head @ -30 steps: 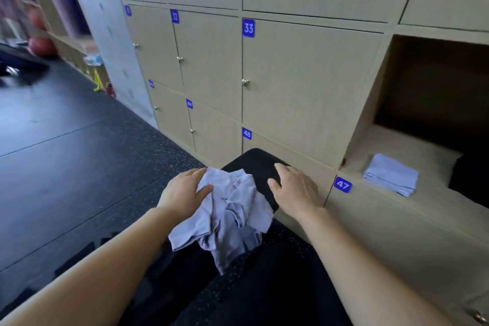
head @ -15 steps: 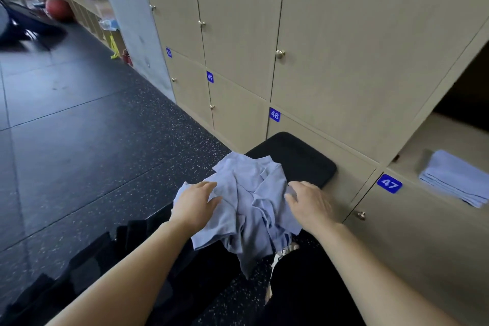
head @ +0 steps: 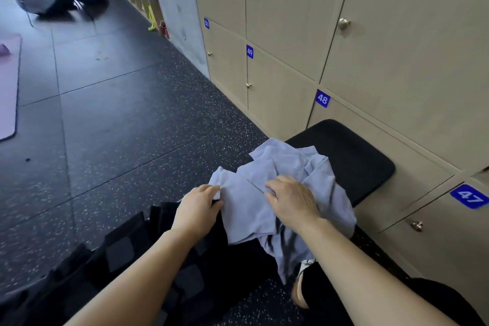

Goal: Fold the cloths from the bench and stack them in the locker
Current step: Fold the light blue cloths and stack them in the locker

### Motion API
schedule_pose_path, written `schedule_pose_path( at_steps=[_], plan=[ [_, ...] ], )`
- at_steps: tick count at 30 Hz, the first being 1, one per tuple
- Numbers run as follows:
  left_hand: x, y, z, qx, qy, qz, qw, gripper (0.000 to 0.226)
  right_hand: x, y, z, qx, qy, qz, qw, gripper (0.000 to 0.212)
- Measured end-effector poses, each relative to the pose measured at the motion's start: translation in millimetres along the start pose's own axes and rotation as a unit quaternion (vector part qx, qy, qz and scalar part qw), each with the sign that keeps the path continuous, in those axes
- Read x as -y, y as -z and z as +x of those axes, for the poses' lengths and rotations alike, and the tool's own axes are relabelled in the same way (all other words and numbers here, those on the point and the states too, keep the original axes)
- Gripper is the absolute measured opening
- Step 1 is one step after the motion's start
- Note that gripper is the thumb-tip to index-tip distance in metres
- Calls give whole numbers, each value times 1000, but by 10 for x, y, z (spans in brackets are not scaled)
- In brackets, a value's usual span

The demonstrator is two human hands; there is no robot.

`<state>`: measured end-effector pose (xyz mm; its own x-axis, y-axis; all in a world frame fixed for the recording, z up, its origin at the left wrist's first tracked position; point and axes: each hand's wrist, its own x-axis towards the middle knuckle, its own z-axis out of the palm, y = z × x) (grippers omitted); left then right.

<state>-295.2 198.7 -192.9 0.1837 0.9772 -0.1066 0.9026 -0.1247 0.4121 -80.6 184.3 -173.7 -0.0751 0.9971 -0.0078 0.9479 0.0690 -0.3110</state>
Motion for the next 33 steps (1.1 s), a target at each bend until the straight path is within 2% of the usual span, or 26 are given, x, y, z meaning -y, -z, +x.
schedule_pose_path(
  at_steps=[7, 11, 15, 18, 21, 25, 27, 29, 33],
  plan=[
    [54, -107, 23, -2, 27, -19, 999, 27, 143, -130, 124, 50, -33, -16, 998, 25],
    [-69, -126, 63, -15, 82, -98, 992, 25, 114, -147, 97, 51, -29, 5, 998, 18],
    [-195, -93, 92, -42, 74, -157, 984, 28, 57, -55, 20, 55, -38, 23, 998, 15],
    [-309, 19, 88, -63, 78, -242, 965, 19, 12, 46, -42, 66, -59, 56, 995, 12],
    [-506, 217, 71, -66, 69, -339, 936, 20, -57, 204, -124, 59, -104, 144, 982, 8],
    [-843, 515, 57, -78, 29, -414, 906, 24, -185, 460, -236, 31, -155, 216, 963, 17],
    [-1045, 678, 31, -76, -4, -458, 885, 23, -252, 579, -259, 24, -192, 291, 937, 38],
    [-1256, 843, -18, -73, -36, -490, 868, 24, -269, 739, -282, 28, -230, 400, 887, 52],
    [-1633, 1106, -154, -60, -80, -516, 851, 27, -250, 1172, -342, -31, -236, 529, 815, 58]
  ],
)
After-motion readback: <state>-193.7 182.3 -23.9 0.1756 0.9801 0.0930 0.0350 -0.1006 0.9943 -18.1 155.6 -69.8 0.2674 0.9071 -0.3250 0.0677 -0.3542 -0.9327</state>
